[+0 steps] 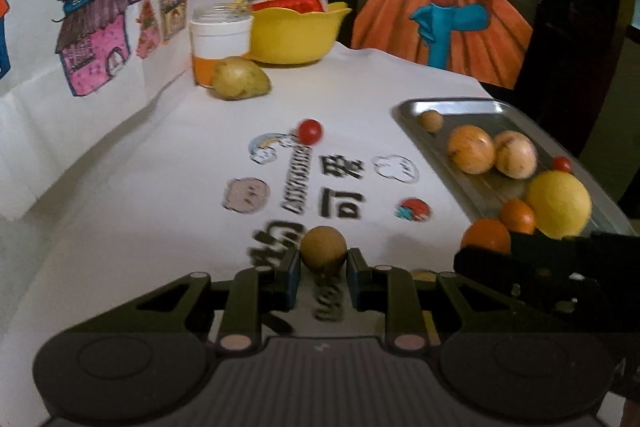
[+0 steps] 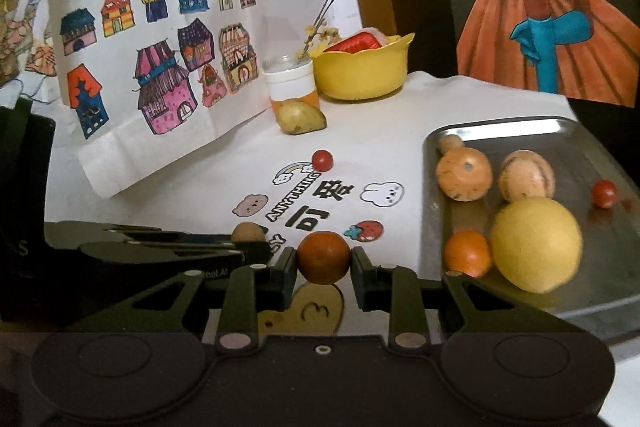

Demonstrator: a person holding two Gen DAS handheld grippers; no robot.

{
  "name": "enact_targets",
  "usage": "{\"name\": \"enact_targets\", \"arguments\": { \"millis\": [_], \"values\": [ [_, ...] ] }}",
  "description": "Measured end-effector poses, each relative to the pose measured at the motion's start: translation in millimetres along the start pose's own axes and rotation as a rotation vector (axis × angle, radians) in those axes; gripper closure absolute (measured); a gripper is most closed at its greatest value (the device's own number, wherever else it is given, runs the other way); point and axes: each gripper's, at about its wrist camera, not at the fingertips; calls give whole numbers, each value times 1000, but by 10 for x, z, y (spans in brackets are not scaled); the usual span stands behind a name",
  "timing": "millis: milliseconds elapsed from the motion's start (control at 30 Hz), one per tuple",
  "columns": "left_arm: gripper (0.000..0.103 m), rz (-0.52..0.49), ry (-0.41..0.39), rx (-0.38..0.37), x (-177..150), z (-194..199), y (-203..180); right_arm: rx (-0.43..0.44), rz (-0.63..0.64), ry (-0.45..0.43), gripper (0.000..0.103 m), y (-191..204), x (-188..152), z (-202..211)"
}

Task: Organize fruits
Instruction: 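Carry the kiwi with the left tool while the right tool carries the tangerine over the tray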

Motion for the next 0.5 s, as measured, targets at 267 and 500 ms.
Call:
{"name": "enact_targets", "arguments": {
  "millis": [267, 500],
  "values": [
    [76, -24, 15, -42, -84, 84, -325, -23, -30, -37, 72, -230, -90, 330],
    [76, -20, 7, -68, -30, 88, -556, -63, -71, -94, 72, -491, -124, 595]
  ]
}}
Point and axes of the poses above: each gripper's, at about its wrist camera, not at the fingertips, and z roughly against the way its jaws point, y to its left, x to its top, and after that the axes turned 1 degree about x, right-handed
